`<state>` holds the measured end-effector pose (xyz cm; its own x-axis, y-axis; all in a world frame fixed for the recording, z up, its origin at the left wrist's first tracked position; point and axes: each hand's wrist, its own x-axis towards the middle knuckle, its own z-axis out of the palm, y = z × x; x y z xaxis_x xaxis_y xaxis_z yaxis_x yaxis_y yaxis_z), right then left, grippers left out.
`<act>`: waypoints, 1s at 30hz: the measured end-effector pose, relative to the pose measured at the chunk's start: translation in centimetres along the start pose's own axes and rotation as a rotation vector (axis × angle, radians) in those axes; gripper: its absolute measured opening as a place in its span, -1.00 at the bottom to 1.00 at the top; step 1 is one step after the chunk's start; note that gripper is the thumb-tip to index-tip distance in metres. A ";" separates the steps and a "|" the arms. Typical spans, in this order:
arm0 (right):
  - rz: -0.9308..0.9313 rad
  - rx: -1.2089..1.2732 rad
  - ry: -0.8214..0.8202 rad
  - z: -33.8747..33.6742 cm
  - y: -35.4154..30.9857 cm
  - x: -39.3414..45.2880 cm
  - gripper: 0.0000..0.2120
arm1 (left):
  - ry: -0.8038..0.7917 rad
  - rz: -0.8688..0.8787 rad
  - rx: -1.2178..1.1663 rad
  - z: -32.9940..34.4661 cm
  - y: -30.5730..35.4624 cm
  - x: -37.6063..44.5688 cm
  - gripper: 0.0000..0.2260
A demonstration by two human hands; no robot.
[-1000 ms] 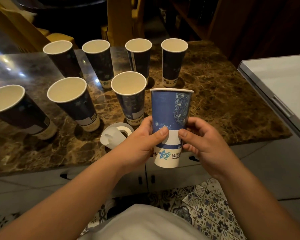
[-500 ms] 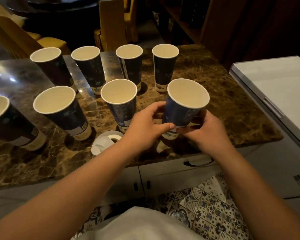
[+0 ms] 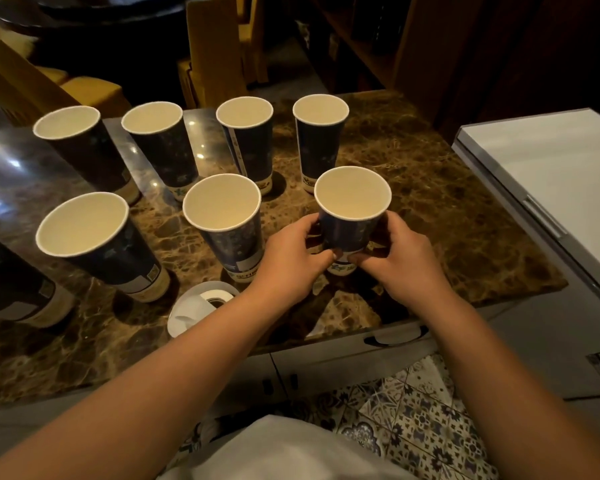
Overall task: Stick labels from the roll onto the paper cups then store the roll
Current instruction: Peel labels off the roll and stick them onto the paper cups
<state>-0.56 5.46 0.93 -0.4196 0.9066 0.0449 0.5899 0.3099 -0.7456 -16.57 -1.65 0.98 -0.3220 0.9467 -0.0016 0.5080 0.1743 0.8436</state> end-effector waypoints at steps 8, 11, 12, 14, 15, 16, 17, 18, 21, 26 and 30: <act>0.031 -0.064 -0.056 0.6 1.0 -0.4 -0.39 | -0.032 -0.080 -0.023 -0.1 0.1 -0.7 -0.32; 0.056 -0.087 -0.024 0.9 1.5 -1.0 -0.41 | -0.034 -0.084 -0.122 -1.6 1.2 -3.9 -0.37; 0.078 -0.104 0.015 0.9 1.7 -1.3 -0.42 | -0.033 -0.058 -0.148 -2.4 1.4 -5.3 -0.43; 0.106 -0.109 0.130 1.0 2.0 -2.3 -0.51 | -0.011 0.014 -0.192 -4.0 1.3 -8.1 -0.56; 0.089 -0.083 0.193 1.1 2.0 -3.0 -0.61 | 0.021 0.049 -0.173 -5.0 1.0 -9.2 -0.61; 0.038 -0.058 0.251 1.2 2.0 -3.8 -0.72 | 0.064 0.080 -0.127 -6.0 0.4 -10.2 -0.64; -0.033 -0.048 0.289 1.4 2.0 -4.7 -0.82 | 0.112 0.104 -0.075 -7.0 -0.3 -10.9 -0.65; -0.108 -0.049 0.297 1.8 1.9 -5.6 -0.89 | 0.160 0.122 -0.032 -7.9 -1.3 -11.6 -0.67; -0.290 -0.050 0.179 3.5 0.9 -7.7 -0.87 | 0.277 0.198 0.024 -10.0 -4.7 -13.2 -0.77; -0.601 -0.080 -0.155 8.2 -3.2 -8.6 -0.72 | 0.146 0.330 0.441 -12.1 -9.1 -14.5 -0.70; -0.685 -0.199 -0.319 11.0 -6.8 -7.8 -0.47 | 0.031 0.249 0.675 -11.5 -10.2 -14.7 -0.66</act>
<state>-8.90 -6.92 -1.67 -0.8951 0.3779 0.2366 0.2280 0.8439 -0.4857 -26.23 -20.45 -1.39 -0.1499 0.9738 0.1708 0.9491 0.0933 0.3010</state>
